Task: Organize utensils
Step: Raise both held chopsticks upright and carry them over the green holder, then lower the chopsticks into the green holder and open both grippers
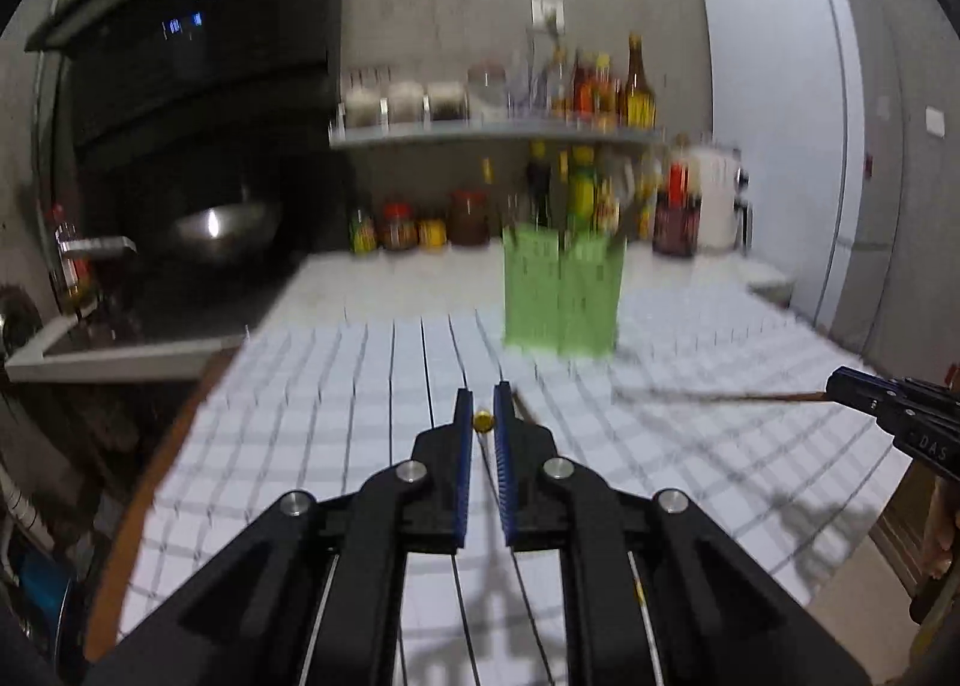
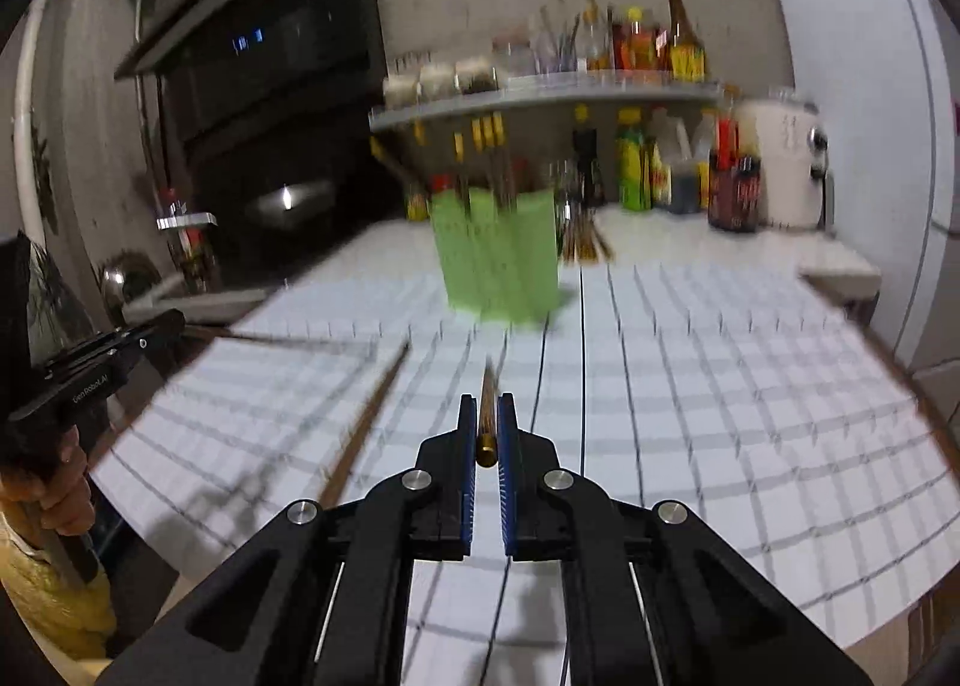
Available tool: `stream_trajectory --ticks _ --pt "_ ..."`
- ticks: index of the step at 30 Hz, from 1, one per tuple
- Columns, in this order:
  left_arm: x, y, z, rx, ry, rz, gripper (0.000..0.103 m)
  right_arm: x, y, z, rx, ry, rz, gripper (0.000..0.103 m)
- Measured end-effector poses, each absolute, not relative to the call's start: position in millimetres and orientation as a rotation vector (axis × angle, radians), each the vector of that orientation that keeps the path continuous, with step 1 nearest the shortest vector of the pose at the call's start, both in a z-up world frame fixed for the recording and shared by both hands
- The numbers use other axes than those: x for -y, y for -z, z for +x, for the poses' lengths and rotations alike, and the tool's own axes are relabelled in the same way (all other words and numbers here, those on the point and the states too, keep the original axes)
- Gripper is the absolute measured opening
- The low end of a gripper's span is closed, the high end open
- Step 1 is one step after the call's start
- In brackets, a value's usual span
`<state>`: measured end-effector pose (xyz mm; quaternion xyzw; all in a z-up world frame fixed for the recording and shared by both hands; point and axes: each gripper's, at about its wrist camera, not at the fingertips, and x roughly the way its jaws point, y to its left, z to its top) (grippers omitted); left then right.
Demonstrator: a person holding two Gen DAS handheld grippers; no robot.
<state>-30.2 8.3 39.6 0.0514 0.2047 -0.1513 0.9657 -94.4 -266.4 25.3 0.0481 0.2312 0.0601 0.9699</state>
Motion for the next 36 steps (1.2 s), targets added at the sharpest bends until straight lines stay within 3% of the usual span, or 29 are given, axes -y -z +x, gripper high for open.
stream_trajectory --ticks 11,22,36 --pt "-19.6 -84.0 -41.8 -0.293 0.319 0.033 0.007 251.3 -91.4 -93.3 -0.308 -0.125 0.017 0.007" --pt "-44.5 -91.9 -32.0 -0.3 0.345 -0.08 0.007 245.2 -96.7 -81.1 -0.307 -0.125 0.0 0.007" --pt "-34.1 -81.9 -28.5 -0.316 0.324 -0.019 0.007 239.3 -87.0 -62.3 -0.327 -0.115 -0.025 0.007"
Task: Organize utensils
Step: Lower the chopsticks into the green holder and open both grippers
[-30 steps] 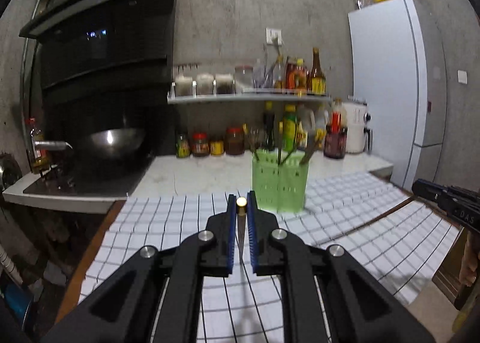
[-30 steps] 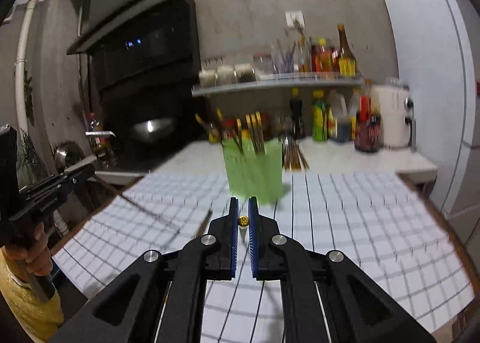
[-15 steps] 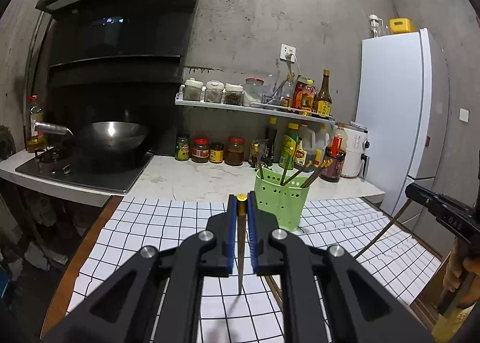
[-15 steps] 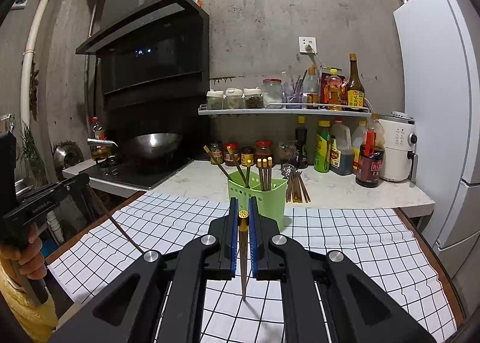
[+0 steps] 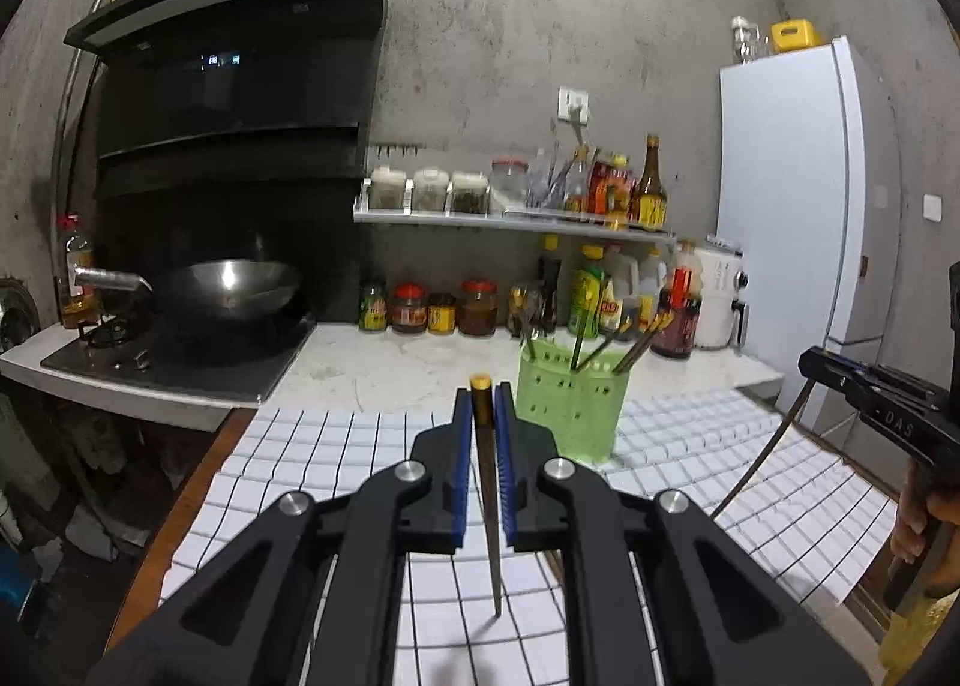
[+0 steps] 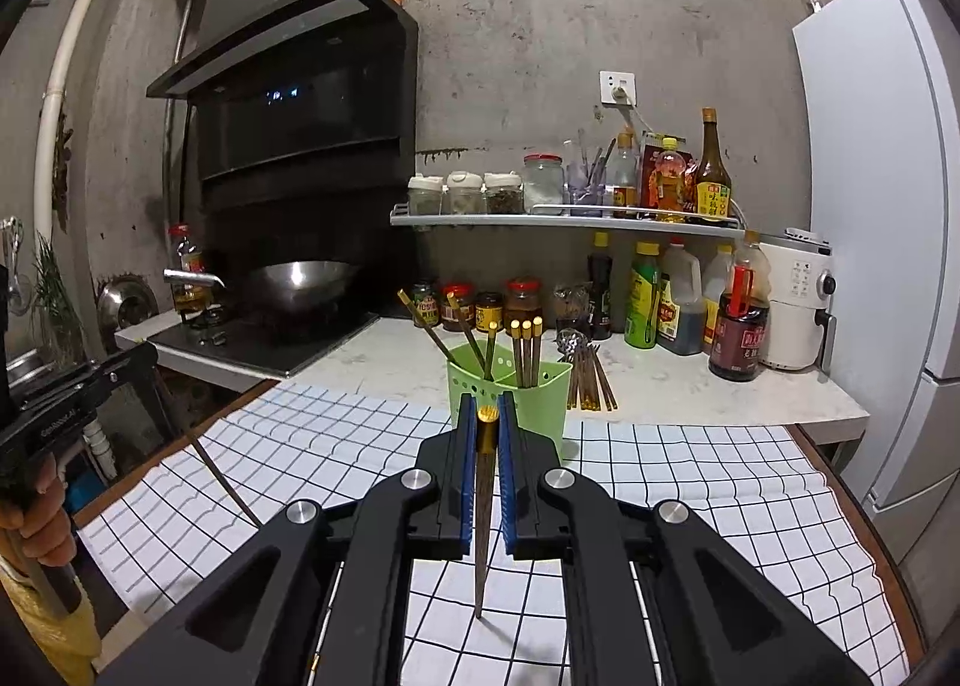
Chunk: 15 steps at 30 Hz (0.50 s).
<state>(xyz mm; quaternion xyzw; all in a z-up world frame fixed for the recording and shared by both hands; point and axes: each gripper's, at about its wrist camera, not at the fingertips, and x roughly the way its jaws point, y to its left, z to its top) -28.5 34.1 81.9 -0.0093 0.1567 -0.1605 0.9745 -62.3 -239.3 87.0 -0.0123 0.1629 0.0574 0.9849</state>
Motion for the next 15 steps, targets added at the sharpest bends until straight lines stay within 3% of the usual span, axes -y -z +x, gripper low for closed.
stream_trajectory --ticks 6,15 --pt "-29.6 -47.2 -7.2 -0.479 0.348 -0.032 0.006 239.0 -58.3 -43.9 -0.44 -0.135 -0.01 0.007" --pt "-23.4 -39.3 -15.0 -0.483 0.35 0.009 0.006 241.2 -41.3 -43.3 -0.476 -0.123 -0.009 0.007"
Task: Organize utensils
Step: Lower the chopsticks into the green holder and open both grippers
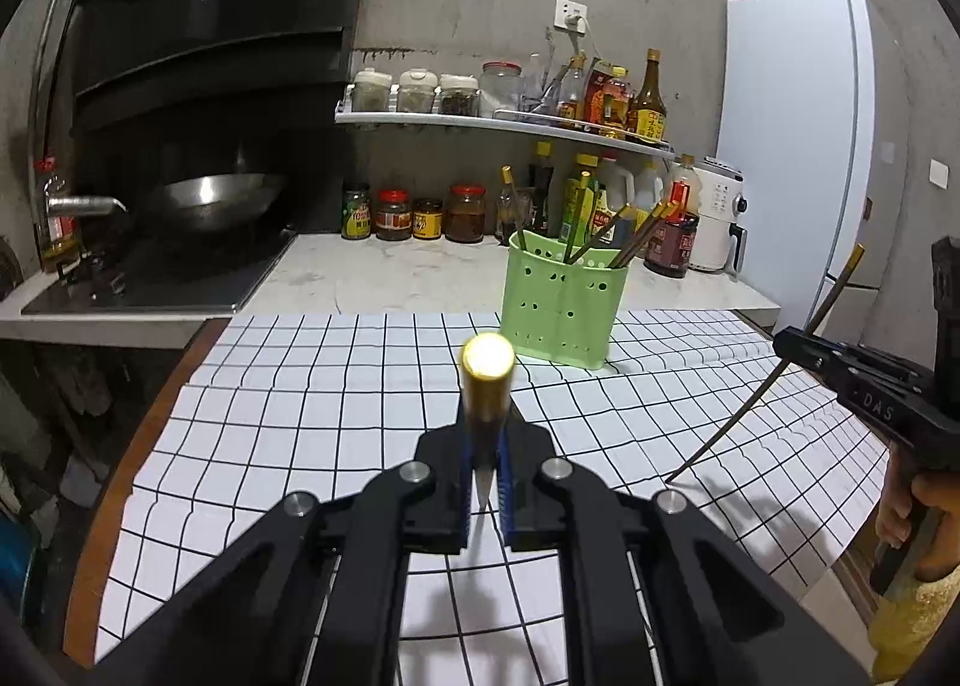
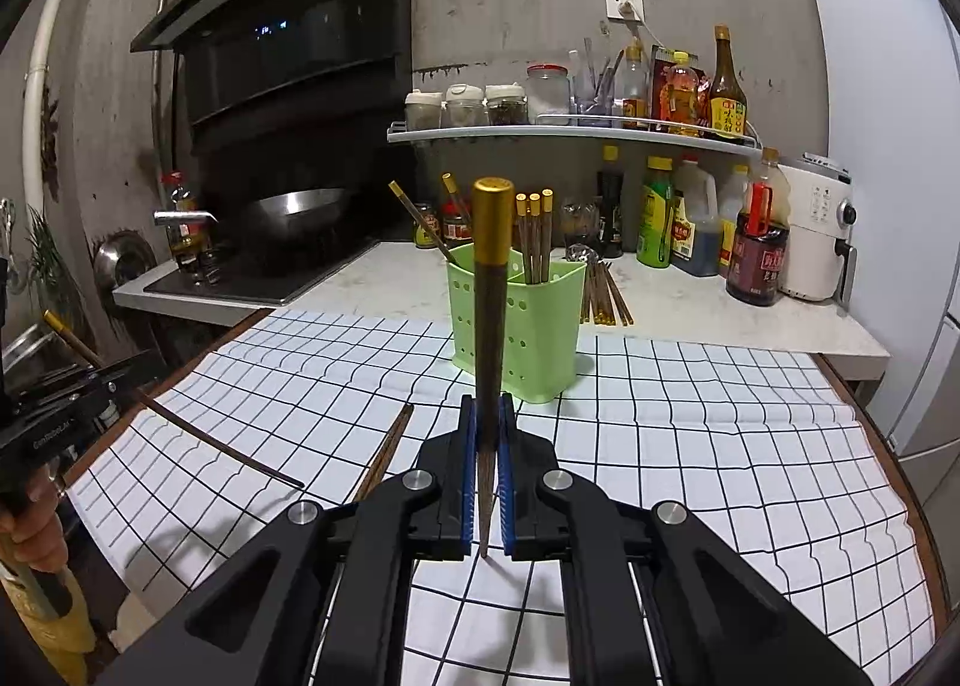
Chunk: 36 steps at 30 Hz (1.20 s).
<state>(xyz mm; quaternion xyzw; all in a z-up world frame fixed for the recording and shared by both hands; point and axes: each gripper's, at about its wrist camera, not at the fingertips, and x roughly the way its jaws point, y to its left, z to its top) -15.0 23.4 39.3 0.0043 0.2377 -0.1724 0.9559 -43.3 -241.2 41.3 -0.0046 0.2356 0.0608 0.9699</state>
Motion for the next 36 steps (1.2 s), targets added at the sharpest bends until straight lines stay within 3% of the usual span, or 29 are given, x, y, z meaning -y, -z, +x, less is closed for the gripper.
stream_trajectory --ticks 11,19,23,30,33,35,36 --pt "1.1 -83.0 26.2 -0.306 0.388 -0.001 0.006 272.9 -68.6 -7.1 -0.401 -0.032 -0.022 0.007" --pt "39.7 -148.8 102.7 -0.163 0.44 -0.06 0.006 288.6 -136.5 46.8 -0.17 -0.008 0.007 0.007" --pt "66.3 -149.9 154.1 -0.227 0.461 -0.06 0.006 292.5 -141.9 87.5 -0.177 -0.053 0.062 0.007" --pt "99.6 -107.9 224.0 -0.476 0.511 -0.039 0.006 290.3 -100.4 158.2 -0.374 -0.094 0.094 0.007" --pt "104.7 -96.3 242.0 -0.553 0.533 -0.062 0.006 293.3 -92.2 169.8 -0.422 -0.11 0.115 0.009" --pt "101.7 -97.0 240.9 -0.54 0.527 -0.072 0.011 296.5 -93.3 163.8 -0.407 -0.103 0.125 0.024" --pt "99.2 -100.0 237.8 -0.526 0.528 -0.075 0.021 300.1 -97.1 153.7 -0.382 -0.094 0.128 0.034"
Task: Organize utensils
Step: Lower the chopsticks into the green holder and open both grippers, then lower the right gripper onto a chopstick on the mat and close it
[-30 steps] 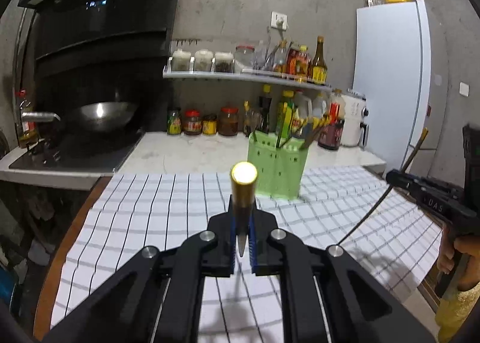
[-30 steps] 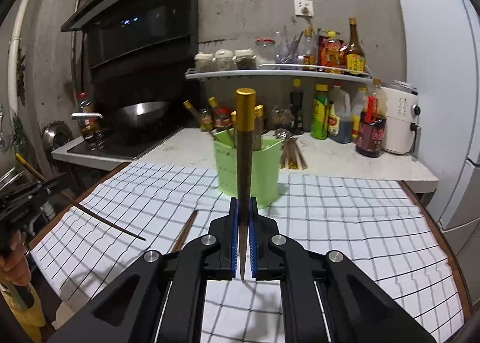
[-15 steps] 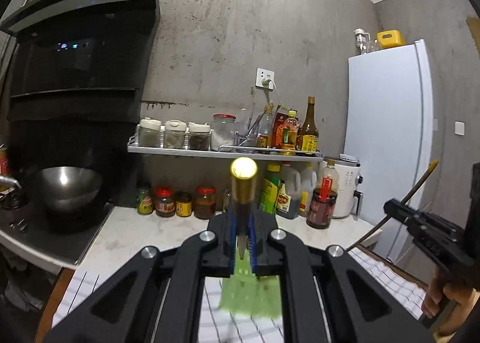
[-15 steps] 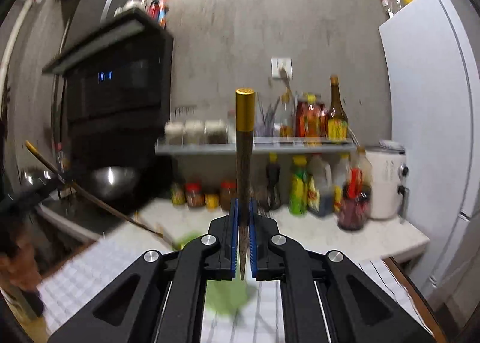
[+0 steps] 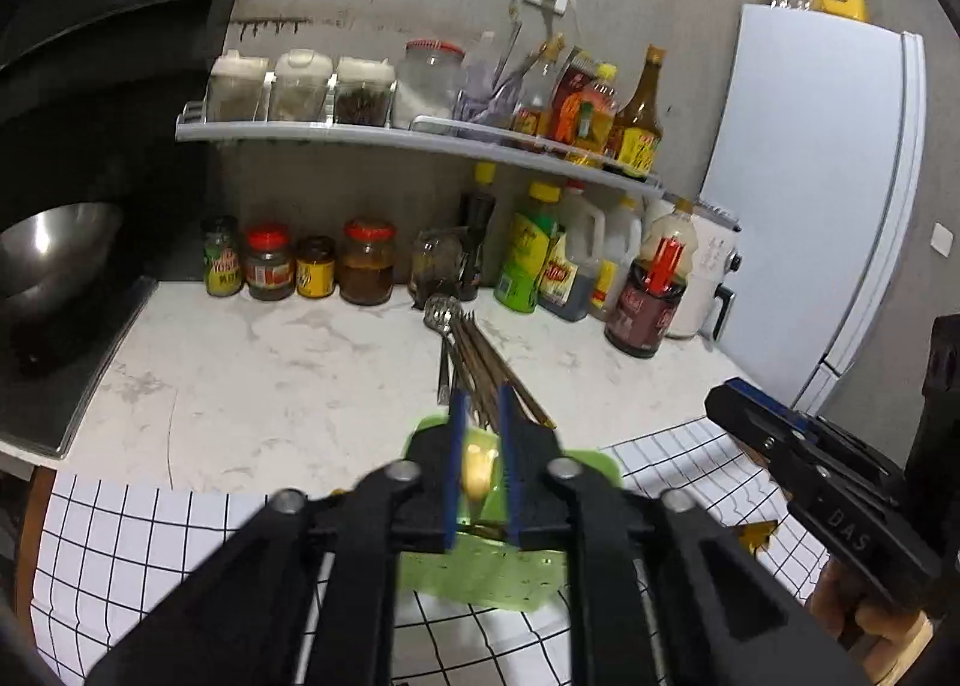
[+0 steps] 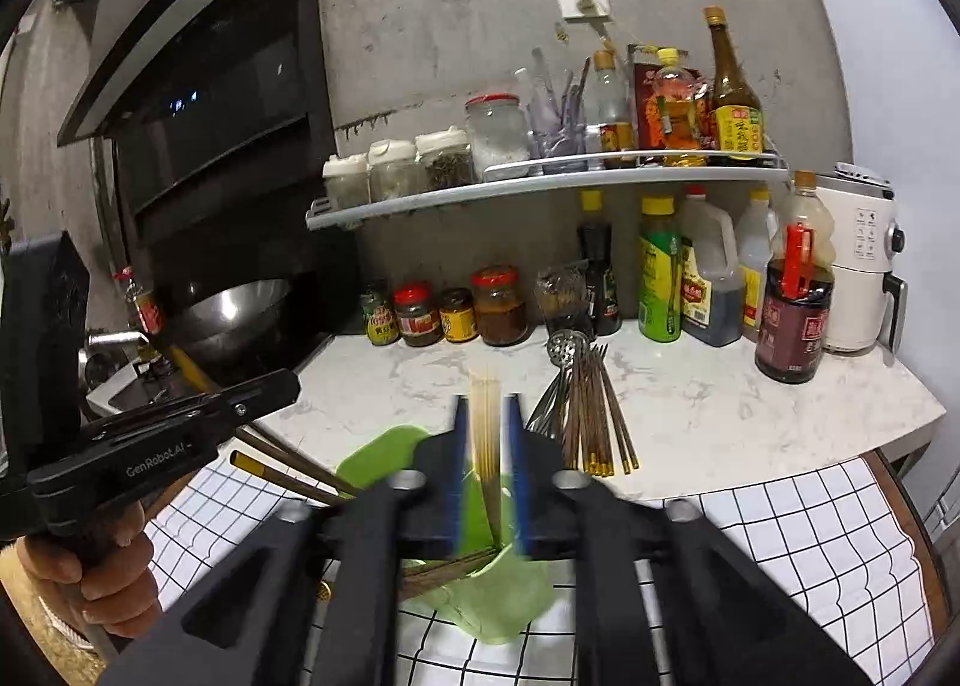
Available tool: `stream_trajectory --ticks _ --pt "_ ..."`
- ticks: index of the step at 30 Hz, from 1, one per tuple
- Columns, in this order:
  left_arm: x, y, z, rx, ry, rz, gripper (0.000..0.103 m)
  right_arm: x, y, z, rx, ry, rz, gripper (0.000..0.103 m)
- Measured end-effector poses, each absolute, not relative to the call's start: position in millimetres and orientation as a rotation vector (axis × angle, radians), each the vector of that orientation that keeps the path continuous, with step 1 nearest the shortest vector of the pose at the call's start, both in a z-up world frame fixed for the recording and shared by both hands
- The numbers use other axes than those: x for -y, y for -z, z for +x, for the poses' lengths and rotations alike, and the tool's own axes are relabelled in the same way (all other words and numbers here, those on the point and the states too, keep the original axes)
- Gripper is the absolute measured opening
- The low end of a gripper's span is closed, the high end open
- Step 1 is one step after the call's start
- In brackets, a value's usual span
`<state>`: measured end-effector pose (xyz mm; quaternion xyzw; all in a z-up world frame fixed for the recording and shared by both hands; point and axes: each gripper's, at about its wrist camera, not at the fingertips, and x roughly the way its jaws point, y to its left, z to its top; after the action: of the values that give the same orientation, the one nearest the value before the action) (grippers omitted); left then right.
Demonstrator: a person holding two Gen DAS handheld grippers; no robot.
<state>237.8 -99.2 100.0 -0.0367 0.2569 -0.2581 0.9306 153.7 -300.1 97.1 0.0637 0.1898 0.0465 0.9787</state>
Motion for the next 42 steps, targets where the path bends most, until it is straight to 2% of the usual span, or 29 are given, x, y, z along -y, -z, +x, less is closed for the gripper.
stream_trajectory --ticks 1,5,9,16,21,24,39,42 --pt "95.3 -104.2 231.6 -0.503 0.528 -0.078 0.032 302.2 -100.6 146.2 -0.368 -0.088 0.125 0.037" --pt "74.8 -128.4 186.4 -0.389 0.49 -0.055 0.034 312.1 -114.2 104.3 -0.322 -0.056 0.123 0.038" --pt "51.5 -128.3 140.9 -0.372 0.379 -0.027 0.041 314.5 -109.8 55.7 -0.339 -0.028 0.108 0.039" --pt "18.6 -42.5 63.9 -0.575 0.231 0.088 0.042 285.2 -42.9 -4.4 -0.529 -0.073 0.061 0.039" --pt "5.1 24.7 32.6 -0.771 0.209 0.129 0.042 248.6 11.3 -29.0 -0.678 -0.137 0.061 0.039" --pt "-4.0 47.8 15.5 -0.847 0.21 0.127 0.042 222.2 35.0 -39.7 -0.748 -0.182 0.037 0.039" --pt "-25.1 64.8 2.9 -0.901 0.213 0.13 0.042 158.3 68.9 -34.2 -0.874 -0.281 -0.006 0.038" --pt "-29.6 66.9 5.7 -0.902 0.212 0.119 0.042 153.4 71.7 -29.0 -0.884 -0.281 -0.015 0.028"
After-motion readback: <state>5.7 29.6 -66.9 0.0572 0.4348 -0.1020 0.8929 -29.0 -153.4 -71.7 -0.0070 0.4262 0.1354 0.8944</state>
